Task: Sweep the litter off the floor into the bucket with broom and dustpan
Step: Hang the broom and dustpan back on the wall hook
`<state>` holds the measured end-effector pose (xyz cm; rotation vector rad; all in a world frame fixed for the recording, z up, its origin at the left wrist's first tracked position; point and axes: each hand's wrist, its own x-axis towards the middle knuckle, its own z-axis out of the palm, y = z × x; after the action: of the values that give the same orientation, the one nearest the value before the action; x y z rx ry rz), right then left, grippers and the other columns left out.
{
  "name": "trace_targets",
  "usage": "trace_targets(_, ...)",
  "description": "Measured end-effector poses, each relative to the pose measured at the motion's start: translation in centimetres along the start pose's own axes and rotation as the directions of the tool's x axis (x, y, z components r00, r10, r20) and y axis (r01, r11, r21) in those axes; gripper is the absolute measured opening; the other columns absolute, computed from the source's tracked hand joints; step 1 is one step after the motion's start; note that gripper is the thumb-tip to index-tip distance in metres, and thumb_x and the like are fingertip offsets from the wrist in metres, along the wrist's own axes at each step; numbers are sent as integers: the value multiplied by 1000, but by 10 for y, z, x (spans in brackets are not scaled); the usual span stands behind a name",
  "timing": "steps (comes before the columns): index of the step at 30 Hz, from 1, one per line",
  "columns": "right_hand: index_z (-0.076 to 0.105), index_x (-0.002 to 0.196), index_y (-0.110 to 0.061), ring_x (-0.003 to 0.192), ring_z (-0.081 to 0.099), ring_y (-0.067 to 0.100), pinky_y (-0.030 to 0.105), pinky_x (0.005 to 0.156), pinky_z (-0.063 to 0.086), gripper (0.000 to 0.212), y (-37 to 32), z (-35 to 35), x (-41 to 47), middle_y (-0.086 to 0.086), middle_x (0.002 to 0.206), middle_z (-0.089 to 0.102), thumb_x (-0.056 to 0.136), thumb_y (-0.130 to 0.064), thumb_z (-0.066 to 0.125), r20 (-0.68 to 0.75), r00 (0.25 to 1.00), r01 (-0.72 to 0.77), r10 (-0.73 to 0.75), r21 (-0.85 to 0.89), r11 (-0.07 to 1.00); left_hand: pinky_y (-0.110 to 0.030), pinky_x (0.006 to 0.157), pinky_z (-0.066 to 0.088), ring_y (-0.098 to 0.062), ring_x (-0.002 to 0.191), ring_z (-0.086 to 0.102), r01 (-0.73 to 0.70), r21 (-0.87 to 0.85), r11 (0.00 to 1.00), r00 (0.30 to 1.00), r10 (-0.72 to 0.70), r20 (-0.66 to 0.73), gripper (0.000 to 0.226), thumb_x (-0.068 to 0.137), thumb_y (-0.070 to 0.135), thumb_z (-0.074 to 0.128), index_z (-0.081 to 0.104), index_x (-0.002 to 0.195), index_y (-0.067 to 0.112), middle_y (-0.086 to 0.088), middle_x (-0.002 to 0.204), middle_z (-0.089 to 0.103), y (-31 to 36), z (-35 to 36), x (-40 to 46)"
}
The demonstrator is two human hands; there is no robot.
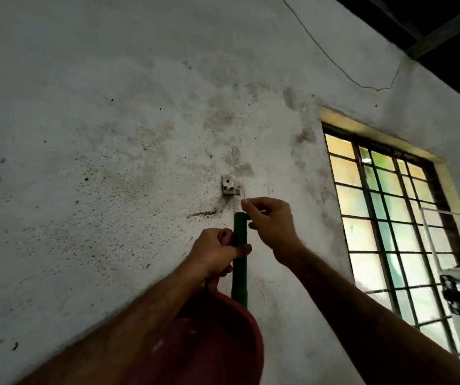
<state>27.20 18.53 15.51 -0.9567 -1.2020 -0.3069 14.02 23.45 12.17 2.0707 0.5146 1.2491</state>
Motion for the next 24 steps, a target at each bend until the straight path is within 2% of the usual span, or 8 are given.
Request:
trace_targets(4, 76, 86, -15, 78, 73, 18, 33, 68, 62, 12, 13, 1, 26, 2, 78, 75, 91, -23, 70, 53, 998, -27, 20, 142, 990, -26, 49, 47, -17, 53, 59, 27, 51, 998, 998, -24, -54, 20, 83, 30, 76, 65, 88, 14, -7, 83, 70, 6, 8, 16)
trace_targets(7, 76, 84, -14, 72, 73, 20, 35, 67, 63, 7, 17, 16, 49, 3, 77, 74, 87, -17, 73, -20, 998, -60, 63, 129, 990, -24, 46, 45, -18, 49, 56, 5, 44, 999, 972, 5, -235, 33, 86, 41, 70, 59, 74, 12, -12, 85, 71, 13, 6, 38)
trace_targets(10, 79, 84, -14, 69, 72, 15, 37, 69, 63, 6, 26, 31, 69, -1, 75, 73, 84, -19, 74, -103, 992, -67, 78, 106, 992, -24, 46, 42, -19, 47, 54, -23, -10, 1000, 933, 18, -360, 36, 83, 39, 74, 54, 65, 15, -14, 84, 72, 28, 0, 67)
trace_targets(16, 78, 81, -15, 66, 72, 14, 37, 67, 63, 3, 45, 26, 88, 0, 72, 73, 81, -16, 76, -128, 982, -114, 136, 164, 980, -20, 43, 43, -15, 46, 56, -5, 64, 998, 914, 30, -404, 22, 82, 28, 75, 65, 86, 8, -12, 81, 72, 50, 1, 107)
trace_targets(18, 78, 79, -15, 64, 72, 14, 36, 65, 63, 3, 52, 23, 87, 0, 70, 73, 80, -13, 77, -118, 981, -132, 155, 182, 974, -22, 47, 46, -17, 51, 60, 37, 77, 996, 920, -4, -391, 24, 79, 23, 76, 66, 93, 5, -11, 80, 71, 54, 3, 115)
trace_targets(20, 78, 76, -16, 61, 72, 14, 34, 64, 63, 5, 59, 22, 85, 0, 67, 73, 79, -12, 78, -103, 981, -141, 166, 210, 967, -25, 51, 48, -19, 53, 62, 59, 52, 997, 924, -35, -380, 27, 76, 17, 76, 67, 97, 2, -13, 78, 71, 56, 7, 122)
trace_targets(24, 77, 82, -13, 57, 71, 10, 24, 58, 60, 0, 69, 21, 72, 0, 66, 72, 81, -13, 77, -57, 987, -131, 147, 220, 966, -24, 48, 47, -15, 50, 58, 90, 41, 995, 924, -68, -376, 20, 80, 12, 71, 65, 96, 3, -10, 77, 70, 52, 12, 117)
